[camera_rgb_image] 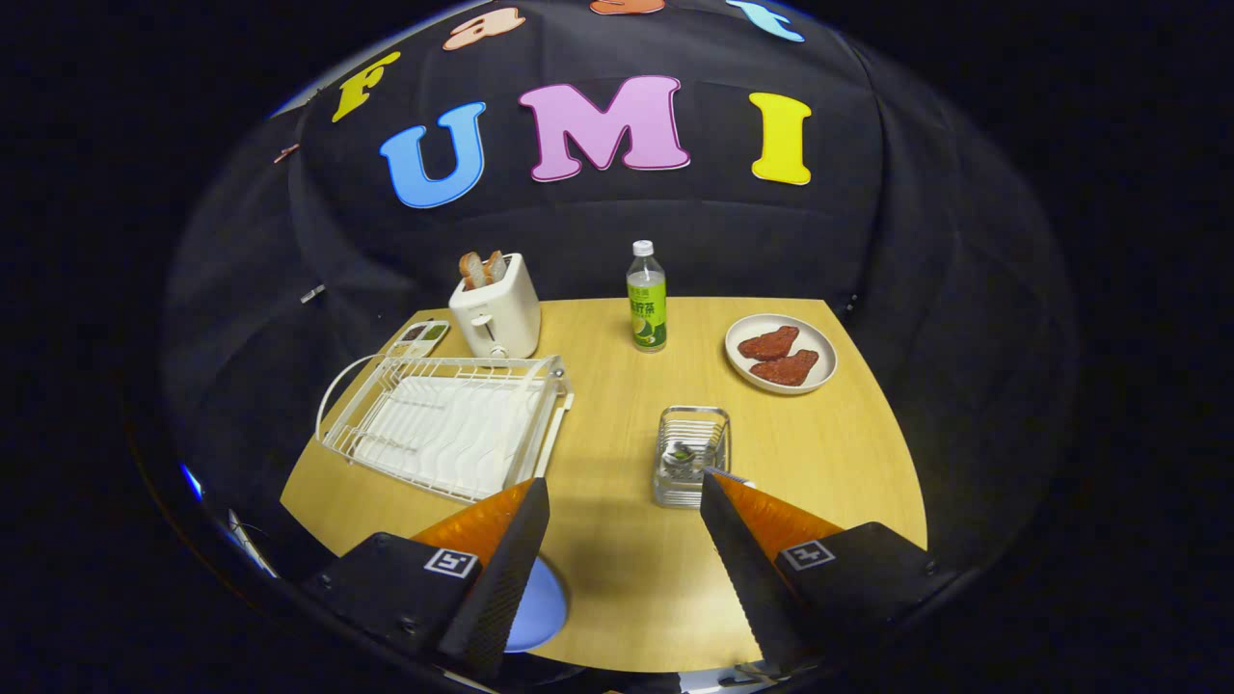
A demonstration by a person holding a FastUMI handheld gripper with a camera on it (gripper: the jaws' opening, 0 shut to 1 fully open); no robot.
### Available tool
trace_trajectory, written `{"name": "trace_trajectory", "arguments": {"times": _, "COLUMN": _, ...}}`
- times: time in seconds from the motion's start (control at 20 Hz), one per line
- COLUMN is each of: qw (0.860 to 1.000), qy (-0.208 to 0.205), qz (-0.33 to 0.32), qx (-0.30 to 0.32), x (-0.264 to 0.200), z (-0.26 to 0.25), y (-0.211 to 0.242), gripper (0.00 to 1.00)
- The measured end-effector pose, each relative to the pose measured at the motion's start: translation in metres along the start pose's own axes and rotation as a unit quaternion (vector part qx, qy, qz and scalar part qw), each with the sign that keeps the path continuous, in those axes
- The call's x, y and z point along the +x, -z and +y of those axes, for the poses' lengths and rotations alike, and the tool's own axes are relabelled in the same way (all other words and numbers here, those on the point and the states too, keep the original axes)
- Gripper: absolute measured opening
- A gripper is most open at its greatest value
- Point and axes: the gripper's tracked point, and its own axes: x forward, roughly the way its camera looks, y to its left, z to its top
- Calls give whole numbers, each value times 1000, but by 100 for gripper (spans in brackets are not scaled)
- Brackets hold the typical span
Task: Take the plate from the dish rack, then take the spoon from the basket and place it into the plate.
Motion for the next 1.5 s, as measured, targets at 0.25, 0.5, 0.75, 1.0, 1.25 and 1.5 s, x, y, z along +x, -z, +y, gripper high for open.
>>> {"name": "trace_trajectory", "arguments": {"times": 0.25, "qw": 999, "qy": 18, "qz": 32, "qx": -29, "x": 44, "z": -55, "y": 7, "gripper": 97}}
{"name": "trace_trajectory", "arguments": {"times": 0.5, "qw": 996, "qy": 2, "qz": 82, "qx": -30, "x": 76, "z": -69, "y": 39, "gripper": 68}}
{"name": "trace_trajectory", "arguments": {"times": 0.75, "qw": 995, "qy": -20, "qz": 102, "qx": -2, "x": 84, "z": -64, "y": 55, "gripper": 19}}
{"name": "trace_trajectory", "arguments": {"times": 1.0, "qw": 997, "qy": -6, "qz": 69, "qx": 47, "x": 66, "z": -73, "y": 35, "gripper": 11}}
{"name": "trace_trajectory", "arguments": {"times": 1.25, "qw": 998, "qy": 0, "qz": 22, "qx": 61, "x": 27, "z": -67, "y": 3, "gripper": 11}}
{"name": "trace_trajectory", "arguments": {"times": 1.5, "qw": 997, "qy": -14, "qz": -18, "qx": 75, "x": -34, "z": -30, "y": -18, "gripper": 11}}
